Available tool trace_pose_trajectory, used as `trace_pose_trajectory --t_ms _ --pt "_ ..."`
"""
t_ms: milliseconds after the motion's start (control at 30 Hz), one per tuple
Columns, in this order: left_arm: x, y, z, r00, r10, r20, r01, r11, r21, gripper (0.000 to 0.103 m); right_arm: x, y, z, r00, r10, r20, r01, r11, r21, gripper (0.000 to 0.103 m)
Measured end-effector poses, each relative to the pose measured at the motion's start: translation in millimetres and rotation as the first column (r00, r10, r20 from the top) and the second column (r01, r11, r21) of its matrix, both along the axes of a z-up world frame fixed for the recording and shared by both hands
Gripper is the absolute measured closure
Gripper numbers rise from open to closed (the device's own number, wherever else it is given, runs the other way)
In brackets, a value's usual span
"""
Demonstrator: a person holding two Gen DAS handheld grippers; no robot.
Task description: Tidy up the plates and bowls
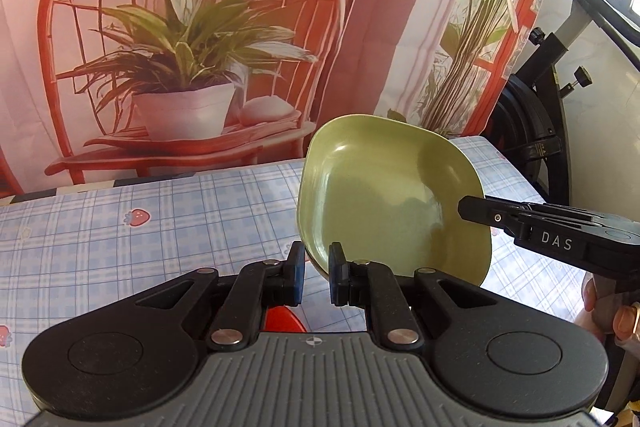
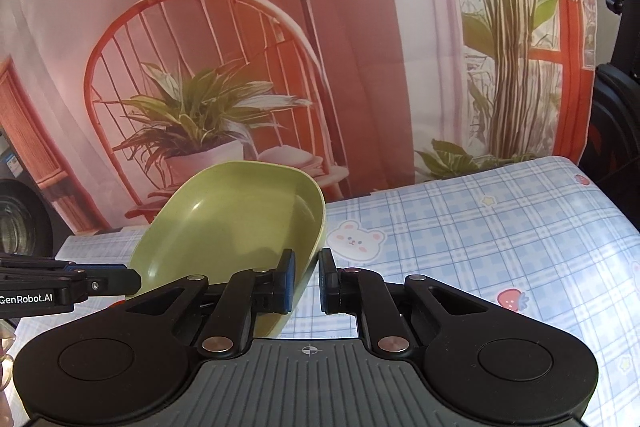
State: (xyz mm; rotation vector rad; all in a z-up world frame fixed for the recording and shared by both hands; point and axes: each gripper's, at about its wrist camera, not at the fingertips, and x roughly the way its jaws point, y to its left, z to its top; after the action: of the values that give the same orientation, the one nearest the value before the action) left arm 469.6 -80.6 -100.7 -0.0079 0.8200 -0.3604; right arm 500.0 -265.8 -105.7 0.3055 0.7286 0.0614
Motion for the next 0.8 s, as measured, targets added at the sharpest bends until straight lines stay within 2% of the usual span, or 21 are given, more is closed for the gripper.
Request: trace_pose_trajectory --t_ms 367,633,800 --pt "-65 28 29 0.999 -0.003 0.044 0.003 1.0 -0.005 0.09 -74 33 30 0.999 -0.005 0.037 0.003 0.999 0.046 0.091" --pt "-108 54 28 0.998 0.004 0.068 -0.002 1.0 -0.026 0.09 -121 57 28 0.999 -0.007 0.036 0.004 0.997 0.077 0.091" --pt "-129 68 23 0.997 0.001 0.074 0.0 1.0 -0.013 0.09 -143 73 18 1.0 -0.005 0.018 0.003 0.994 0.112 0.09"
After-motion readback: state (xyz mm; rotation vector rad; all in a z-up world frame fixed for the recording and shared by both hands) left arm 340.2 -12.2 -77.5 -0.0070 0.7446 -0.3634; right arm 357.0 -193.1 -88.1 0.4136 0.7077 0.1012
